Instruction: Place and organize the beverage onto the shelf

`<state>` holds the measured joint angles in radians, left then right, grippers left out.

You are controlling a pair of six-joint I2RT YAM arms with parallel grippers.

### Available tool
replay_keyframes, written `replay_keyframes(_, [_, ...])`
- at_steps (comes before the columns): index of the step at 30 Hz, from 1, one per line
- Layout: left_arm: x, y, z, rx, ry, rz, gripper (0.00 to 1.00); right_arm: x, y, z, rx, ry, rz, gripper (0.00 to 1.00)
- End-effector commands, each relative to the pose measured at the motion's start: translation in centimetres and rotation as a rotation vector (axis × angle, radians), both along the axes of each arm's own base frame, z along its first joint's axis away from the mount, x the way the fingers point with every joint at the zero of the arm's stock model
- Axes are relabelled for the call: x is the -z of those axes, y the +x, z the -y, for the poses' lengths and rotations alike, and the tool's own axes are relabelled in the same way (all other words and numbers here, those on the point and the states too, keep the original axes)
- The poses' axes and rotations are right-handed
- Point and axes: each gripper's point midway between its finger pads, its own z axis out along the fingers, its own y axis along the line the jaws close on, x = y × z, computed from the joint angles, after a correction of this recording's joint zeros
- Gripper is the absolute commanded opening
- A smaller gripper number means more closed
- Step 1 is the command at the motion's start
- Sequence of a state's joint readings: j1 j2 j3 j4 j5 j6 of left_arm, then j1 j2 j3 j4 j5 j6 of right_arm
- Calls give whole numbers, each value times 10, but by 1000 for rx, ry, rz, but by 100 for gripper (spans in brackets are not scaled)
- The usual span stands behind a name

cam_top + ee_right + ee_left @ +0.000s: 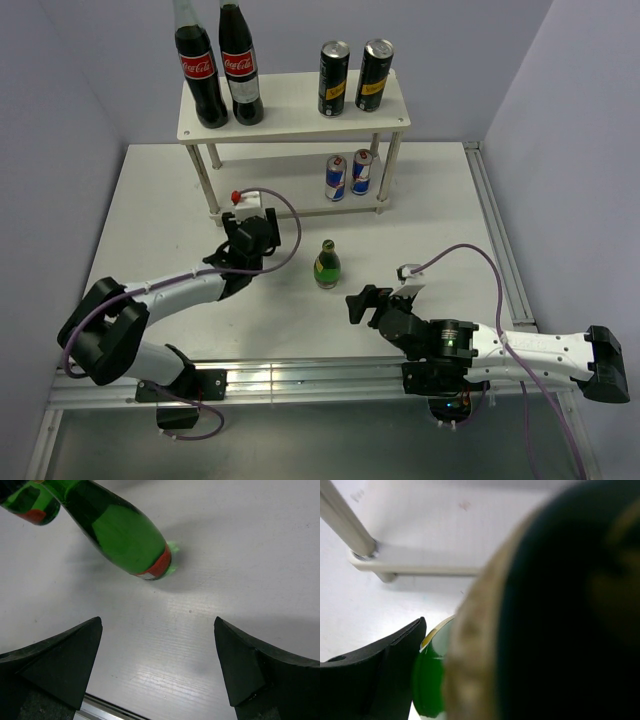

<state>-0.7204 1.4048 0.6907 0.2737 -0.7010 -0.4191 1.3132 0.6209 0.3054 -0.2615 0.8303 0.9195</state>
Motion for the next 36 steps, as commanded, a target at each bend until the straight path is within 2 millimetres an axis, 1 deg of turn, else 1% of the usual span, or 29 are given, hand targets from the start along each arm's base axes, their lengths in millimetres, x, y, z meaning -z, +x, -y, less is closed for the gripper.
replay_keyframes(1, [-68, 36, -6, -58, -81, 171, 0, -9, 3, 0, 22, 37, 29, 100])
replay_keyframes(2, [-73, 41, -7, -64, -83, 181, 0, -10, 3, 0, 20, 37, 30, 100])
replay_keyframes(3, [-70, 46, -7, -70, -77, 175, 0, -10, 3, -1, 18, 38, 29, 100])
replay_keyframes(6, [-76, 65, -20, -111, -78, 187, 0, -9, 3, -1, 15, 39, 26, 100])
replay_keyframes(7, [-82, 71, -20, -113, -88, 197, 0, -9, 2, -1, 15, 36, 25, 100])
replay_keyframes(8, [-79, 76, -21, -119, -83, 193, 0, -9, 2, -1, 15, 36, 25, 100])
replay_keyframes(9, [-80, 80, -25, -130, -80, 196, 0, -10, 3, -1, 15, 39, 27, 100])
replay_keyframes(10, [-85, 85, -25, -133, -84, 204, 0, -10, 3, -1, 14, 41, 28, 100])
replay_keyframes(12, [-83, 92, -30, -151, -84, 208, 0, -10, 2, -2, 12, 41, 28, 100])
replay_keyframes(13, [-86, 96, -31, -155, -93, 218, 0, -10, 3, -2, 12, 40, 29, 100])
replay_keyframes(14, [-83, 99, -32, -162, -95, 214, 0, -9, 3, -2, 12, 37, 27, 100])
replay_keyframes(16, [-86, 108, -38, -181, -114, 226, 0, -9, 2, -2, 11, 32, 25, 100])
replay_keyframes(17, [-82, 112, -39, -174, -116, 218, 0, -9, 2, -3, 10, 34, 25, 100])
replay_keyframes(18, [-82, 116, -44, -188, -122, 222, 0, -9, 2, -3, 8, 30, 25, 100])
replay_keyframes(19, [-84, 119, -45, -191, -126, 228, 0, -9, 3, -3, 10, 34, 26, 100])
replay_keyframes(20, [-79, 123, -44, -188, -122, 222, 0, -8, 3, -2, 12, 30, 25, 100])
replay_keyframes(21, [-78, 126, -48, -202, -123, 225, 0, -8, 2, -3, 8, 26, 25, 100])
replay_keyframes(22, [-80, 129, -49, -208, -128, 232, 0, -8, 3, -3, 10, 29, 25, 100])
replay_keyframes(23, [-74, 132, -49, -213, -125, 225, 0, -8, 3, -3, 11, 28, 26, 100])
replay_keyframes(25, [-74, 137, -55, -230, -147, 243, 0, -9, 3, -4, 10, 28, 26, 100])
replay_keyframes(30, [-62, 149, -64, -255, -167, 239, 0, -8, 3, -4, 9, 22, 25, 100])
replay_keyframes(31, [-64, 151, -65, -258, -178, 254, 0, -7, 3, -4, 10, 22, 24, 100])
replay_keyframes(34, [-60, 155, -69, -269, -182, 262, 0, -7, 3, -4, 8, 21, 23, 100])
replay_keyframes(36, [-62, 161, -70, -266, -187, 287, 0, -7, 3, -4, 9, 24, 23, 100])
